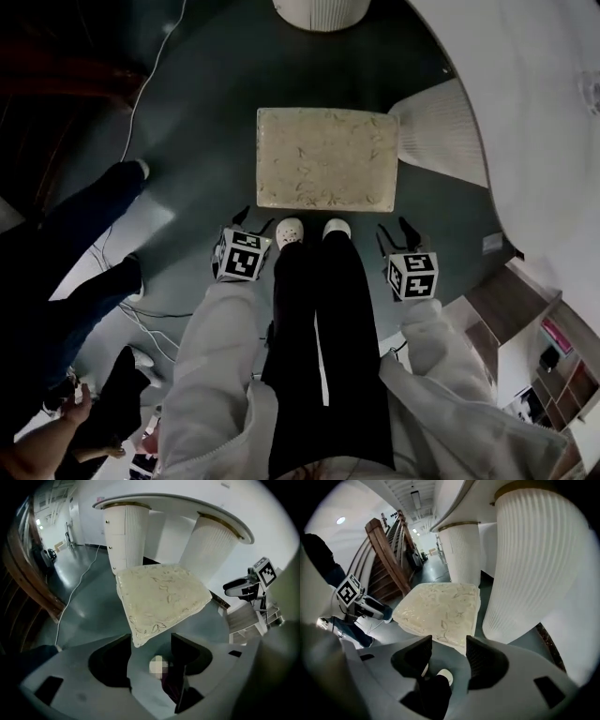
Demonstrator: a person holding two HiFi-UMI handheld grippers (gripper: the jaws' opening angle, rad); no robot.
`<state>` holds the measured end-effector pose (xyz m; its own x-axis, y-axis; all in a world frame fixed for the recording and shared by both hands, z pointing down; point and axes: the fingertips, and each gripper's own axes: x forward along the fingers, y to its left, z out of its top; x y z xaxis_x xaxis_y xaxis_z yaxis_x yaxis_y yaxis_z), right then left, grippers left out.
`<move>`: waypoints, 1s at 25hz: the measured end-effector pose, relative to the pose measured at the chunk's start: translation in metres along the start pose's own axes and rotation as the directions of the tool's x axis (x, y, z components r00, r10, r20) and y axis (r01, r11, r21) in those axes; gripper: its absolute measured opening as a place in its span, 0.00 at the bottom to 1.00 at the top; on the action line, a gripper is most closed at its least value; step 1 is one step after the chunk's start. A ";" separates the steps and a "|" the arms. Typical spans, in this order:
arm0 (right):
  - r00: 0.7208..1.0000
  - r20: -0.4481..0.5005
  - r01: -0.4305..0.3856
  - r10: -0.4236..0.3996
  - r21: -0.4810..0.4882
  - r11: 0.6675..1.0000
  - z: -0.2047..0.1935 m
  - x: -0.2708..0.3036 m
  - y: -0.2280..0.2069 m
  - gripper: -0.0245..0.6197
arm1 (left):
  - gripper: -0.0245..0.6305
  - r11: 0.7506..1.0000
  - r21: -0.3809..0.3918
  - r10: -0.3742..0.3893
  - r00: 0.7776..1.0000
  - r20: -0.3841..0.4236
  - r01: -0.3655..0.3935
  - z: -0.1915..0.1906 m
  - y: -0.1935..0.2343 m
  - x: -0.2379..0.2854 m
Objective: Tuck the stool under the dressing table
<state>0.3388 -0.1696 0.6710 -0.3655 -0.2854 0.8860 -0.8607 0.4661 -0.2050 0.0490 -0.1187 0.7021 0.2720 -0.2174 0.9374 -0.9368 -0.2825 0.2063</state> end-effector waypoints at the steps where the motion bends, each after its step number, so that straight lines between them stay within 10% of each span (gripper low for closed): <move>1: 1.000 0.009 0.012 -0.011 -0.009 1.000 0.001 0.007 -0.003 0.47 | 0.41 1.000 0.002 -0.008 1.000 -0.004 0.008 -0.002 0.002 0.007; 25: 0.990 -0.088 0.103 -0.107 -0.045 0.994 -0.030 0.071 -0.021 0.47 | 0.39 0.995 0.096 0.033 0.999 -0.014 -0.032 -0.014 0.017 0.060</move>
<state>0.3415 -0.1747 0.7509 -0.2390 -0.2587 0.9359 -0.8770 0.4712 -0.0937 0.0463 -0.1232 0.7653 0.2373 -0.2133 0.9477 -0.9195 -0.3642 0.1482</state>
